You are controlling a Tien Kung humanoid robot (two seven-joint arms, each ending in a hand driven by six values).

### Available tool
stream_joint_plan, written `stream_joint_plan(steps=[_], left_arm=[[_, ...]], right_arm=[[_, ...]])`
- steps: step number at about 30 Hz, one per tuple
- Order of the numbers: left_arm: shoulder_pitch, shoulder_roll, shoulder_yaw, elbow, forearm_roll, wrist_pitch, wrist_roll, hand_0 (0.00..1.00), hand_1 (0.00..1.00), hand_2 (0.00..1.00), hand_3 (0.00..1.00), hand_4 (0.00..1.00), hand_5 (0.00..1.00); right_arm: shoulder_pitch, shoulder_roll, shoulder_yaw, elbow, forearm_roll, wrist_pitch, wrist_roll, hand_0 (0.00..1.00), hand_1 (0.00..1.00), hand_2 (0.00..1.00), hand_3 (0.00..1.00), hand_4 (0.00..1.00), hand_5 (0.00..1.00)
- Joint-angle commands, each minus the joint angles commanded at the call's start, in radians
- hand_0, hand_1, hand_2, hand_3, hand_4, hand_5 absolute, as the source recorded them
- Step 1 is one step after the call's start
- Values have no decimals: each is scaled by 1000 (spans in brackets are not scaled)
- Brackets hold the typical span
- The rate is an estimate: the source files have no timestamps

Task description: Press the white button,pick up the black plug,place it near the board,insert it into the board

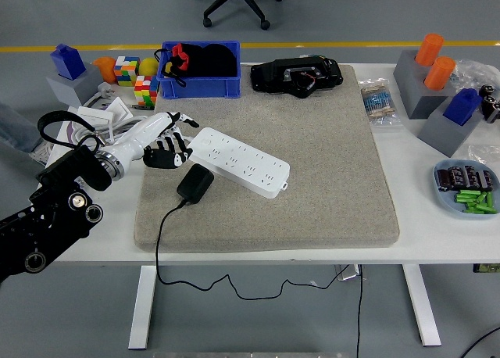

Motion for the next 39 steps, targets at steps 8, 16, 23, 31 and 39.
stream_joint_plan(steps=[8,16,23,31,39], left_arm=[[-92,-35,85,88,-57,-49,48,2,2,81,735,82,2],[-175,-79,163,199,-126,-94,107,2,7,71,719,162,2],[-217,-111,201,265,-141,-102,124,2,7,69,714,190,2],[-232,-128,233,297,-143,-105,128,2,8,65,713,201,2],[-243,-141,242,322,-138,-98,122,2,8,66,712,212,2]], right_arm=[[-3,-1,5,0,0,0,0,592,499,511,531,660,338],[-3,0,10,-2,1,0,-1,592,500,511,531,660,337],[-3,-1,6,-2,3,0,-1,592,499,511,531,660,337],[-3,0,4,-4,5,1,-1,592,499,511,531,660,337],[0,-3,3,-3,6,0,-1,592,499,511,531,661,340]])
